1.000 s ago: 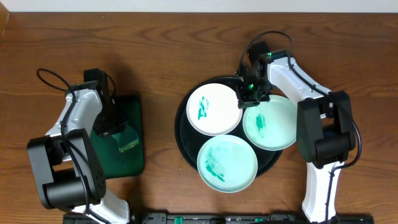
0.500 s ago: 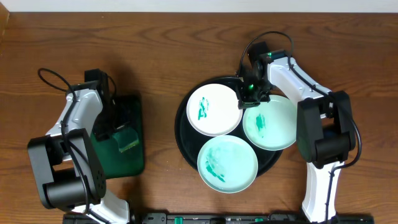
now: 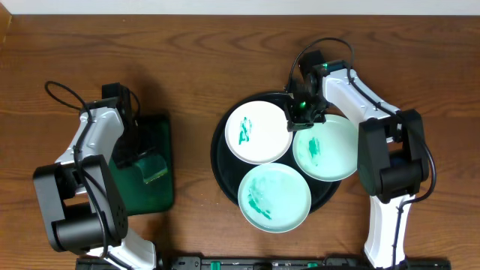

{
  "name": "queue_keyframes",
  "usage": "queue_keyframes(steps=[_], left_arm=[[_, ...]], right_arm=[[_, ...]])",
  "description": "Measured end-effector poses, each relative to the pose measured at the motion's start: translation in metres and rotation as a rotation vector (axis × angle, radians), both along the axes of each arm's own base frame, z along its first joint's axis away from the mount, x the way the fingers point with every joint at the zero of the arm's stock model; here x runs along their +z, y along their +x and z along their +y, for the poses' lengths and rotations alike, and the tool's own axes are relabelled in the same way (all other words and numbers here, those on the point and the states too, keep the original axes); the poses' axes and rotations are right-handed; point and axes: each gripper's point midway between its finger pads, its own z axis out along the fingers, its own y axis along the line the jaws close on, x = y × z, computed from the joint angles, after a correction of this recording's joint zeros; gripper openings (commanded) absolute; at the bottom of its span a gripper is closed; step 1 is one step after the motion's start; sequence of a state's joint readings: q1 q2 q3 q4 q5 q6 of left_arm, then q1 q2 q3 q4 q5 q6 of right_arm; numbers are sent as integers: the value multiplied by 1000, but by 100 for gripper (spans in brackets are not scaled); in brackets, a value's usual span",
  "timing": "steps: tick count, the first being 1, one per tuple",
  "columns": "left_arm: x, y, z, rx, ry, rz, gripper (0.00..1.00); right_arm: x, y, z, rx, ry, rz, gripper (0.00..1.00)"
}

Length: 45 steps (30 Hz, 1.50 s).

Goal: Clean dirty plates on tray and stack at the side
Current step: 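Lower the left gripper and grasp the green-yellow sponge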

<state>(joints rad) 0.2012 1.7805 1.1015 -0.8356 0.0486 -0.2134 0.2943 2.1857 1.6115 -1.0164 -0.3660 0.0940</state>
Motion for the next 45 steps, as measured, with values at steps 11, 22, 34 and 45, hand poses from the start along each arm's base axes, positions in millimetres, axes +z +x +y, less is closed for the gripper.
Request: queue_keyframes(steps=[11,22,34,45], left_arm=[[-14,0,-1,-3,-14,32,34],[-10,2,-2,-6,-18,21,62],[9,2,-4,-8,-17,-19,47],[9,4,-3,-5,-18,-30,67]], right_arm=[[0,-3,-1,3,-2,10,1],[0,-2,-1,4,-3,9,1],[0,-2,-1,7,-2,7,1],[0,-2,0,7,-1,5,1]])
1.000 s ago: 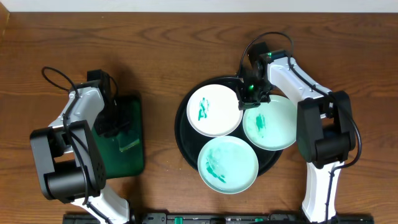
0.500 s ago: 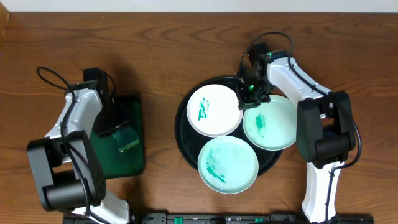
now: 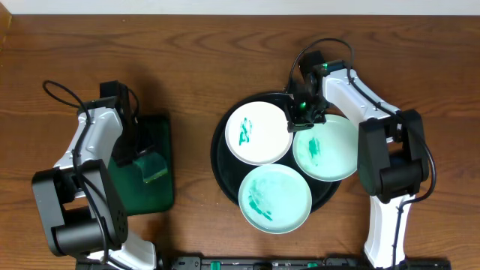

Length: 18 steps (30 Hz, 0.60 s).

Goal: Clean dirty plates on tray and stack at the side
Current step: 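Lower the left gripper and grasp the green-yellow sponge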

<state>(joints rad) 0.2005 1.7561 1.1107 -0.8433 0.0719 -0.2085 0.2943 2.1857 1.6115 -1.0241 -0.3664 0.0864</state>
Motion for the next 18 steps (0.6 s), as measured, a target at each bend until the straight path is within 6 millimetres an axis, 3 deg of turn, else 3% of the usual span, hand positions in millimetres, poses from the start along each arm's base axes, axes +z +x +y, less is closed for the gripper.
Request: queue_keyframes(steps=[6,16,18], left_arm=[[-1,3,1,-1,2,-12,61],[-6,4,1,-2,1,-3,60],[-6,4,1,-2,1,-3,55]], right_arm=[[0,0,0,0,0,0,1],[0,0,0,0,0,0,1],[0,0,0,0,0,0,1]])
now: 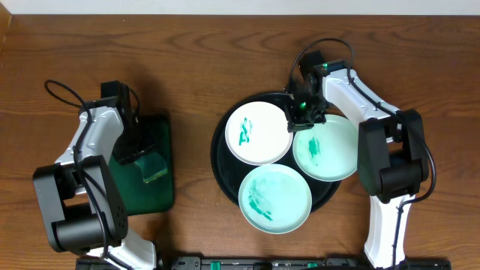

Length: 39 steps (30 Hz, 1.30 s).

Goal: Clean dirty plates on tray and stack at the side
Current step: 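Lower the left gripper and grasp the green-yellow sponge, then lift the sponge with the left gripper and carry it toward the pink plate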

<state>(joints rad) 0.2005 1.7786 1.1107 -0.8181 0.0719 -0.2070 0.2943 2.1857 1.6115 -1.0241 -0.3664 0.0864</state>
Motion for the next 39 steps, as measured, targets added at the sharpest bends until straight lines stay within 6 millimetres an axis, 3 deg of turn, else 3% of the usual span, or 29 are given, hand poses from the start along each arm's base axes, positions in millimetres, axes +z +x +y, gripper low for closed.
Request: queue_keyframes(steps=[6,16,18,21,30,35,39], left_arm=[[0,2,0,0,2,-8,49],[-12,0,0,-1,-5,27,49],[-14,0,0,0,-6,32,39],[-15,0,1,5,-1,37,8],[-15,-2,4,5,10,45,7],[-1,-3,0,-5,12,23,7],[41,3,-9,-36,29,-101,7]], right_arm=[[0,0,0,0,0,0,1],[0,0,0,0,0,1,1],[0,0,0,2,0,0,1],[0,0,0,5,0,-1,1],[0,-1,0,8,0,1,1],[0,-1,0,7,0,1,1],[0,-1,-1,8,-1,2,1]])
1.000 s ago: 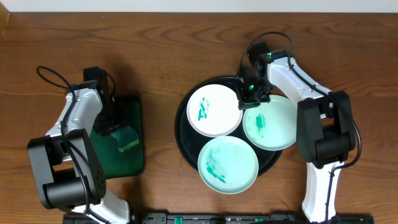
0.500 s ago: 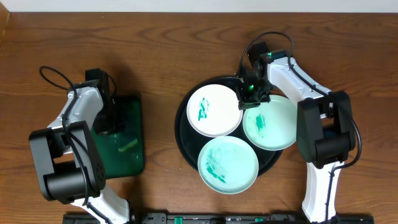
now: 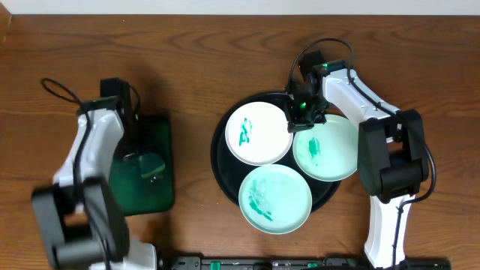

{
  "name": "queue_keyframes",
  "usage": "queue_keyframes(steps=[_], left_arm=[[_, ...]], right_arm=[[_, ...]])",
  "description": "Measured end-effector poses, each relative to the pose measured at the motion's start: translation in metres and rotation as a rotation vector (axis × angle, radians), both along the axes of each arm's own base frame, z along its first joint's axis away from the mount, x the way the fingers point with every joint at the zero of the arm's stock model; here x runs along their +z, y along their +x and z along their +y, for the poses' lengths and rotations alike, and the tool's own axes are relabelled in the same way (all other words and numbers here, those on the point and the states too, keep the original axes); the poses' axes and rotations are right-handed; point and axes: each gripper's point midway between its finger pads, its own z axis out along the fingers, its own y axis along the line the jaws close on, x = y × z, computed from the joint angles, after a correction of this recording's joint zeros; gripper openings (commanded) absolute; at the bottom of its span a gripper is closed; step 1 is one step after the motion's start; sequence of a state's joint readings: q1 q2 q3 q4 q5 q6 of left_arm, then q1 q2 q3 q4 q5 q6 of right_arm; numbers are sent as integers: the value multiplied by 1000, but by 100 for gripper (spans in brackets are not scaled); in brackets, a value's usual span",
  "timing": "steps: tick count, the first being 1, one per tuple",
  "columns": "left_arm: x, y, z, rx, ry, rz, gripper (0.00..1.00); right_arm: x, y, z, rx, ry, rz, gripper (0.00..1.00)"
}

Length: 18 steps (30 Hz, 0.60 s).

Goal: Clean dirty plates on tray and stack at the side
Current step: 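Lift the sponge with the left gripper and carry it toward the pink plate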

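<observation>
A black round tray (image 3: 222,161) holds three plates smeared with green. A white plate (image 3: 259,133) lies at its upper left, a pale green plate (image 3: 326,148) at the right and another pale green plate (image 3: 274,197) at the front. My right gripper (image 3: 303,118) sits low between the rims of the white plate and the right plate, its fingers hidden under the wrist. My left gripper (image 3: 152,164) is down on a dark green cloth (image 3: 142,195) left of the tray. Its pale fingers are drawn together on a bunched bit of cloth. The left arm is blurred.
The brown wooden table (image 3: 195,60) runs to a pale wall at the far edge. Both arm bases stand at the near edge, left (image 3: 75,232) and right (image 3: 390,225). A strip of bare wood separates the cloth from the tray.
My left gripper's fingers, spread over the cloth before, are now drawn together on it, and the left arm has shifted slightly. The right gripper and the plates have not moved.
At all three earlier moments my left gripper rested spread on the green cloth, the arm shifting only slightly, and my right gripper stayed at the plate rims. Now the left fingers have come together on the cloth. The plates stayed put.
</observation>
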<state>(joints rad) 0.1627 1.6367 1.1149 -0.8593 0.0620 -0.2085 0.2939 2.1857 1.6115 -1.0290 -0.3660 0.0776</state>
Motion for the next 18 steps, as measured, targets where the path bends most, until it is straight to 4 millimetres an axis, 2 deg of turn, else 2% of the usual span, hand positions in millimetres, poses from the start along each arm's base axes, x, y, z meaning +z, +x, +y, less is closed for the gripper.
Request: queue_keyframes(steps=[4,6,14,18], left_arm=[[57,-6,-15,-43,17,-157,7],[76,-10,-19,-57,26,-217,7],[148,-11,-8,-60,141,-500,7],[168,-9,-4,-91,197,-585,7]], right_arm=[[0,0,0,1,0,-1,1],[0,0,0,3,1,-2,1],[0,0,0,3,0,-1,1],[0,-1,0,6,0,1,1]])
